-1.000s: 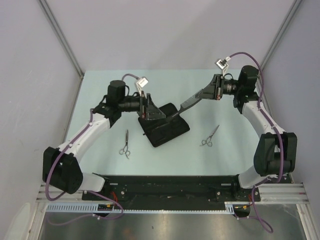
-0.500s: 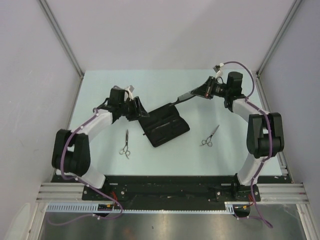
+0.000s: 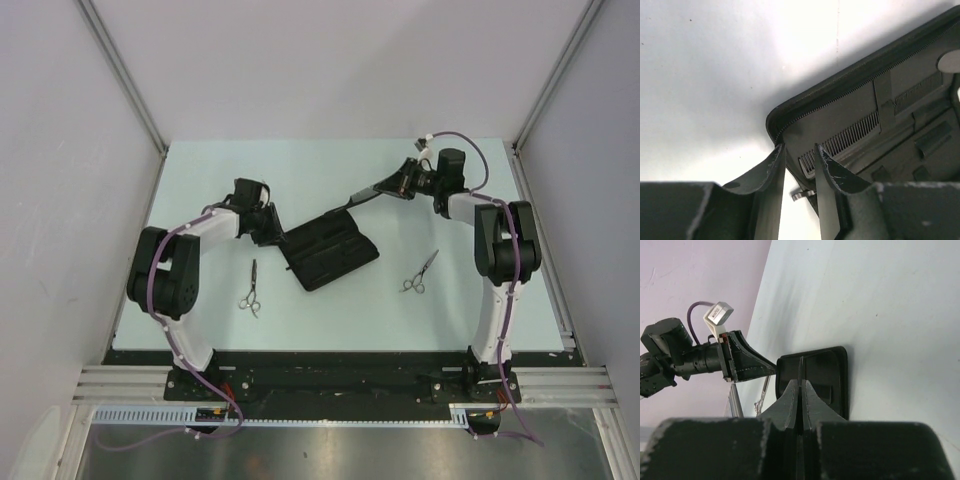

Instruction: Sort the hair-cutting tools

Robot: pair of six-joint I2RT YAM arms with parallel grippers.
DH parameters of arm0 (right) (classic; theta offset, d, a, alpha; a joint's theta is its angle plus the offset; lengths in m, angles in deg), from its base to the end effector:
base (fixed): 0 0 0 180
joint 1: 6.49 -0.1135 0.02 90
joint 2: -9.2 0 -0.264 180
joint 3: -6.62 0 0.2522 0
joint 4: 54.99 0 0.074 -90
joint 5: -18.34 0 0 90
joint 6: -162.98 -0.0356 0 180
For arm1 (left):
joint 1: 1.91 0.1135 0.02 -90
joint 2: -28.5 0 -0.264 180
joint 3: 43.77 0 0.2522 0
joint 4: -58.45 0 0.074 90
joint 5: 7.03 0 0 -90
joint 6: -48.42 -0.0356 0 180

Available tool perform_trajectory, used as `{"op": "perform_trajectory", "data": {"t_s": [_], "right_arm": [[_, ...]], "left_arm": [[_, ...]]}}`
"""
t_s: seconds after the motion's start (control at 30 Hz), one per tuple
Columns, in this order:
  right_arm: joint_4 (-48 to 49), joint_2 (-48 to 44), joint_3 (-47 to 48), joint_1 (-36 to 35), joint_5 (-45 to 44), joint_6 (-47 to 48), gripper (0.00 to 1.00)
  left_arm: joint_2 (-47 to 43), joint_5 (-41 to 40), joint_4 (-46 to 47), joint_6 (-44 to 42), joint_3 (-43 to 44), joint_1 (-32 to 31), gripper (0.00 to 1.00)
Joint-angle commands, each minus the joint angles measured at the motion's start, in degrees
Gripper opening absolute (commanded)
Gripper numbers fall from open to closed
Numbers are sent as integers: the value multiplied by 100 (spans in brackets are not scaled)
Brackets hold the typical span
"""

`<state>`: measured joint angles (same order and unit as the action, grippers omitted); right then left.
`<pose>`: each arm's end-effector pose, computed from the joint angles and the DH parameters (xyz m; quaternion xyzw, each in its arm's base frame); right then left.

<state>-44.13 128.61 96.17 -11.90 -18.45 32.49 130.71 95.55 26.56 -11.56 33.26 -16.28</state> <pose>0.4538 0.0716 0.1869 -0.0286 0.7724 0.5382 0.3360 0.3499 -0.0976 0.1730 -0.0990 0.9486 -0.2037 0.2212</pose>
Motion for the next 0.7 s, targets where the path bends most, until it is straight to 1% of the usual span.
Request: {"op": "perform_trajectory", "data": {"t_s": [0.0,0.17,0.43,0.57,0.67], "right_arm": [[17,336,506,-65,40,234,0],[-282,662,753,-74,180,375,0],[-941,1013,1113,-180,269,770,0],[-1539,1233,1534,-364,146,1104,0],[-1469,1303,1544,-417,58,1070,0]], "left_arm": [[228,-396,73,-40,283,4,34],[413,-485,73,-5,309,-4,31],[440,-572,73,-102,283,-4,31],[440,-555,64,-145,292,-4,31],[431,-511,81,-181,300,-4,31]]}}
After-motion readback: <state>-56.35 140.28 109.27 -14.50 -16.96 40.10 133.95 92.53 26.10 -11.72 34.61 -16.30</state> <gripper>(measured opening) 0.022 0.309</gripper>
